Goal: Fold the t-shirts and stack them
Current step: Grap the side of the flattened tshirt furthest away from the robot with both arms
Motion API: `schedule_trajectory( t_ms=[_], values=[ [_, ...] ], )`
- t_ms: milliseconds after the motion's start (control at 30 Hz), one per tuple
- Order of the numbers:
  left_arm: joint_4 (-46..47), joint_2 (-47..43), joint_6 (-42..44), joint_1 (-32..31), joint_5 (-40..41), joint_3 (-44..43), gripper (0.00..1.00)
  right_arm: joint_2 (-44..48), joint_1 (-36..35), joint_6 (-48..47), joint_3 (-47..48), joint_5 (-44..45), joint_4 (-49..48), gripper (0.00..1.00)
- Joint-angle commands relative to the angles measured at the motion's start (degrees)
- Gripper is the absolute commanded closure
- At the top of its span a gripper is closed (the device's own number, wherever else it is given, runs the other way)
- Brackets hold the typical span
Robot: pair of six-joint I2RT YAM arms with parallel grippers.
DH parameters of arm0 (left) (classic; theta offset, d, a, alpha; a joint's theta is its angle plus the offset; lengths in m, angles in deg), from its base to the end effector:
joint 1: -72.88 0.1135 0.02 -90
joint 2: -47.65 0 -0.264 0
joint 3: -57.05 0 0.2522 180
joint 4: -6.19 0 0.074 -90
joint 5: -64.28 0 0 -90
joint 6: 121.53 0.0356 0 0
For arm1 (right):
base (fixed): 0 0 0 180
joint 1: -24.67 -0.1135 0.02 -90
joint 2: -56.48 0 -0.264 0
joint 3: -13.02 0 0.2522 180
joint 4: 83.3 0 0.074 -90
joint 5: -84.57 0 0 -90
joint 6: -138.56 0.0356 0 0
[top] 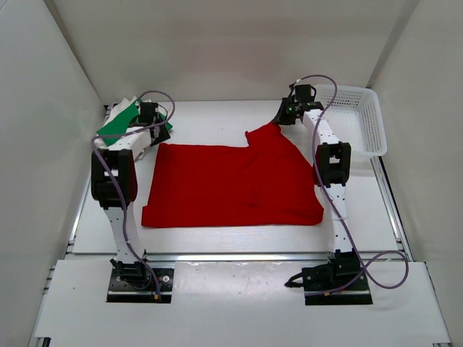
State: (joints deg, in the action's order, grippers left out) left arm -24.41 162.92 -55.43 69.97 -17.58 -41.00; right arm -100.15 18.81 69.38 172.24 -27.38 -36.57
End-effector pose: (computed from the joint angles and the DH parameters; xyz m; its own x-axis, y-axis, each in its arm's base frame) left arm 0.4466 -0.0177 0.1966 -0.6585 -0.3681 -0.6564 -0.3407 0.9235 -0.1761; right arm 0.5866 0.0736 0.1551 -0.7760 0.2518 -0.5783 -0.0917 0.8621 0.4984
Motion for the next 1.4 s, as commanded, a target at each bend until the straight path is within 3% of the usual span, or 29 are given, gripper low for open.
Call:
schedule_trajectory(
  t_ms=[0, 67, 200, 500, 700, 833, 1133, 1267, 1367],
  values=[
    [-8.37, 4.52, 3.25, 0.81, 2.50, -7.19, 0.53, 0.28, -0.02, -0.51, 2.89, -1.25, -0.28, 1.00],
    [-9.61, 6.55, 3.51, 0.72, 2.23, -10.35, 0.57, 0.28, -0.02, -0.43, 2.63, -1.60, -0.10, 1.00],
    [-10.49, 8.66, 2.72, 0.99, 2.75, -12.39, 0.51, 0.46, -0.37, -0.60, 2.98, -2.65, -0.01, 1.00],
    [-13.14, 11.66, 3.69, 0.81, 3.81, -15.38, 0.53, 0.11, -0.72, -0.95, 3.59, -2.31, 0.95, 1.00],
    [-13.74, 12.44, 3.51, 1.07, 2.93, -15.99, 0.64, 0.46, -0.20, -0.43, 3.68, -3.18, 1.04, 1.00],
    [-14.98, 13.32, 3.34, 0.90, 3.46, -17.48, 0.54, 1.33, 0.42, -0.51, 4.12, -4.15, 1.48, 1.00],
    [-13.22, 12.00, 3.60, 0.98, 2.85, -14.85, 0.76, 2.66, 1.39, -0.69, 5.17, -4.76, 2.44, 1.00],
    [-12.43, 11.22, 4.03, 0.81, 3.37, -13.97, 0.98, 3.01, 0.86, -0.87, 5.26, -5.46, 2.63, 1.00],
    [-10.68, 9.99, 3.69, 0.46, 3.90, -12.39, 1.00, 3.27, 0.68, -1.57, 5.35, -5.20, 3.41, 1.00]
  ],
)
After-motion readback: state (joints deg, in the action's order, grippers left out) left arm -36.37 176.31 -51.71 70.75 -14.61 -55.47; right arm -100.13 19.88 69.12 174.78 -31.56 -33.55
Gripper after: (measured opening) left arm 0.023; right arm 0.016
